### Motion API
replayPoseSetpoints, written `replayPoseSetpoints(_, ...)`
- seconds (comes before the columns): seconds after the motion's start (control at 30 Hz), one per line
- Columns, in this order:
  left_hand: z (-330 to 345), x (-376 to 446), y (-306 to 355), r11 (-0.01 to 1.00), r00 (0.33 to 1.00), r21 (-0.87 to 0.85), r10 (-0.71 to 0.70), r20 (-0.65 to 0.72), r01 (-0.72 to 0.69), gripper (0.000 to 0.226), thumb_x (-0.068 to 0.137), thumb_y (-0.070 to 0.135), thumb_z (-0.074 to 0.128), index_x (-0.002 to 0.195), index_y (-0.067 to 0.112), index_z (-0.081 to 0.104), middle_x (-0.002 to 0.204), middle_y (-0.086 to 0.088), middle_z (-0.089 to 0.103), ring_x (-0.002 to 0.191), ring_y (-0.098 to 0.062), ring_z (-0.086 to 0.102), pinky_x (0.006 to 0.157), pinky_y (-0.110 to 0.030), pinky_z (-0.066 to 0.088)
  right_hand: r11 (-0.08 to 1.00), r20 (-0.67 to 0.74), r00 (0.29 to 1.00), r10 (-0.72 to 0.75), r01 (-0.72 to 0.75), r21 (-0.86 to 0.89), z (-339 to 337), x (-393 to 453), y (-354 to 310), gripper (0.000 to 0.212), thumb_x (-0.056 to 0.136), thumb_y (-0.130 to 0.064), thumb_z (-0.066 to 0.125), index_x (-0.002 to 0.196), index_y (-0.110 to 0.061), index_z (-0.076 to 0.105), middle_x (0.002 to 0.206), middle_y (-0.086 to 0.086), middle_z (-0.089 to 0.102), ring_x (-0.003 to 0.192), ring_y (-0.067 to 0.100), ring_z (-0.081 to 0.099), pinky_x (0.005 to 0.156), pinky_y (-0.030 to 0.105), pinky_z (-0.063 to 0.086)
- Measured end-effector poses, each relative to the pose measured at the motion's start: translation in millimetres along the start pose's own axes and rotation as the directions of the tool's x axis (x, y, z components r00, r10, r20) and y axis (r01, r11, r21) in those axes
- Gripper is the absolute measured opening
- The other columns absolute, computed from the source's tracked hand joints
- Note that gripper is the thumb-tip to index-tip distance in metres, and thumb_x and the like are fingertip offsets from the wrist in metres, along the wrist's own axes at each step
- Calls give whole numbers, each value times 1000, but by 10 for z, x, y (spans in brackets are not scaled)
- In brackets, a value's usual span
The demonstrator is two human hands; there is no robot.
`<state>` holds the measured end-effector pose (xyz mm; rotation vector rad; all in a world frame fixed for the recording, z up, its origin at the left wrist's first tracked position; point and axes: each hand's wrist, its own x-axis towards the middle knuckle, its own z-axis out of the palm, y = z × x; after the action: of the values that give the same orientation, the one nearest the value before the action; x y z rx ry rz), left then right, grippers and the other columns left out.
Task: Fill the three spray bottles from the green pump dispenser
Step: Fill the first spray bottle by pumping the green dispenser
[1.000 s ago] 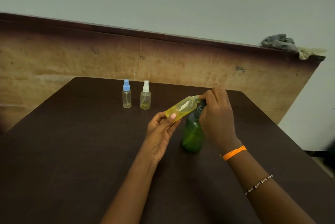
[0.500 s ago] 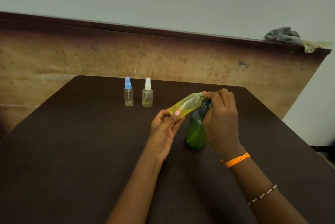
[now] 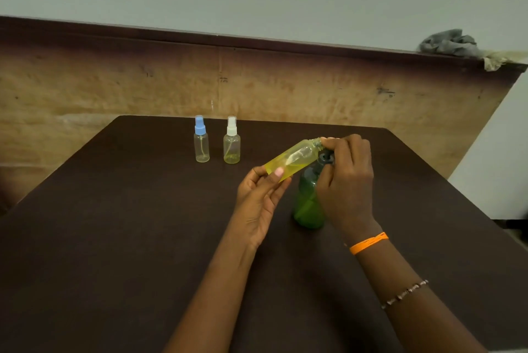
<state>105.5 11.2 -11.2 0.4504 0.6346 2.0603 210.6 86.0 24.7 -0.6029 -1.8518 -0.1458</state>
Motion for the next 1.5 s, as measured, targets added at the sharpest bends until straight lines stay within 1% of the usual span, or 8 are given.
replayPoseSetpoints(0.37,19,-23,-4,1000,1000,0,1,-6,-1,19,69,8,63,87,7,55,93,-8,68,85,-13,69,72,-20,55,998,57,998,-15,18,-56,-61,160,-13,28,75,-7,33,81,1,60,82,15,55,80,22,42,67,31,39)
replayPoseSetpoints(0.57,-6,2,-21,1000,999,5,-14,-31,14,22,69,8,63,89,6,56,92,-7,70,84,-13,70,69,-20,55,996,-65,998,-5,-1,-95,70,3,23,25,84,0,37,76,3,61,74,18,53,68,29,46,58,38,43)
replayPoseSetpoints(0.7,10,-10,-4,1000,999,3,-22,-36,22,18,71,7,62,89,7,57,92,-7,69,85,-13,69,70,-20,56,998,-38,999,-25,22,-65,38,77,36,23,78,2,37,73,2,59,73,17,52,71,22,41,60,31,37)
replayPoseSetpoints(0.83,49,-28,-4,1000,1000,-7,-20,-24,20,16,73,7,61,88,7,56,89,-6,70,83,-12,70,69,-19,55,999,-3,1000,-30,30,-25,-10,208,48,23,74,-2,36,71,1,59,75,15,55,71,29,51,62,29,37)
replayPoseSetpoints(1.03,20,-19,-10,1000,999,-1,-22,-37,22,14,76,6,60,90,6,58,90,-6,71,85,-13,69,70,-20,55,1000,-135,991,-12,15,16,133,2,90,27,89,1,40,73,5,61,70,18,52,68,25,42,56,40,43)
replayPoseSetpoints(1.13,25,-36,0,1000,999,1,-18,-35,18,19,72,8,62,90,6,57,93,-7,69,86,-13,69,70,-19,55,999,-103,994,-45,44,-6,90,52,78,26,84,3,38,69,3,59,69,17,51,69,23,39,57,40,41)
replayPoseSetpoints(1.3,61,-55,16,1000,999,4,-26,-40,26,9,83,2,56,91,6,58,92,-7,69,83,-13,70,69,-19,55,996,14,997,-74,75,-45,-40,253,34,28,73,-2,33,69,2,61,73,16,57,68,32,54,58,35,48)
replayPoseSetpoints(1.5,40,-32,8,999,998,12,-31,-50,32,9,83,1,56,90,6,57,91,-7,70,84,-13,70,70,-20,56,1000,-93,996,-12,10,-12,101,-4,86,26,90,-2,40,77,6,62,73,17,52,71,23,41,58,39,43)
